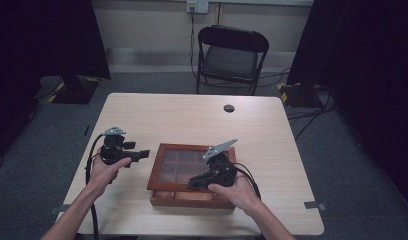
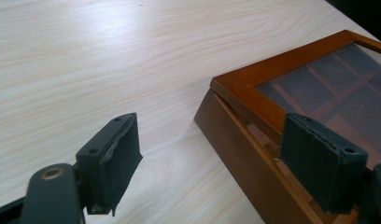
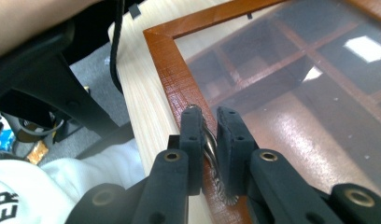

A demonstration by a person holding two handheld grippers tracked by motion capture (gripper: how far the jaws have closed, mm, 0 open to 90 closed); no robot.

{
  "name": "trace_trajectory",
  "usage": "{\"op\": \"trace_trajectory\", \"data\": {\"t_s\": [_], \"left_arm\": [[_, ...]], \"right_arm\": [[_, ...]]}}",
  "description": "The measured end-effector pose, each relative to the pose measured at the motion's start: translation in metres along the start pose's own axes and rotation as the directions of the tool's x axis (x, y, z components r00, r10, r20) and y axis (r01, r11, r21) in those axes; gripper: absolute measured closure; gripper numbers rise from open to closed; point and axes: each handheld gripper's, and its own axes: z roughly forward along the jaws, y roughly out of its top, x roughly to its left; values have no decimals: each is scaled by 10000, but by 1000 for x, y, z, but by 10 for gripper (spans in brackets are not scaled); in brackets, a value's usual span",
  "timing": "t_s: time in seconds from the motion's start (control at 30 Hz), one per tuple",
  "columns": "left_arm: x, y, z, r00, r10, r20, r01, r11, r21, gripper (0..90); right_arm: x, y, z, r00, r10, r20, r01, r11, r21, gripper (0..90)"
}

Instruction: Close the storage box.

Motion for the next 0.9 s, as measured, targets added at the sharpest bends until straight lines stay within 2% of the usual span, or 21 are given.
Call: {"op": "trace_trajectory", "data": {"t_s": [0.3,0.67,0.9], "left_arm": [[1,-1,1,10000,-95,-29,95,9999,86,193],[0,0,1,10000,-34,9,33,9999,140,193],[0,0,1,10000,-8,2,8,9998,207,193]], "right_arm": [[-3,-11,16,9999,104,27,-105,9981,608,819],[-7,-20,29,9998,172,22,-174,9958,901,821],[-8,-21,30,9997,229,-59,-222,9949,979,822]]}}
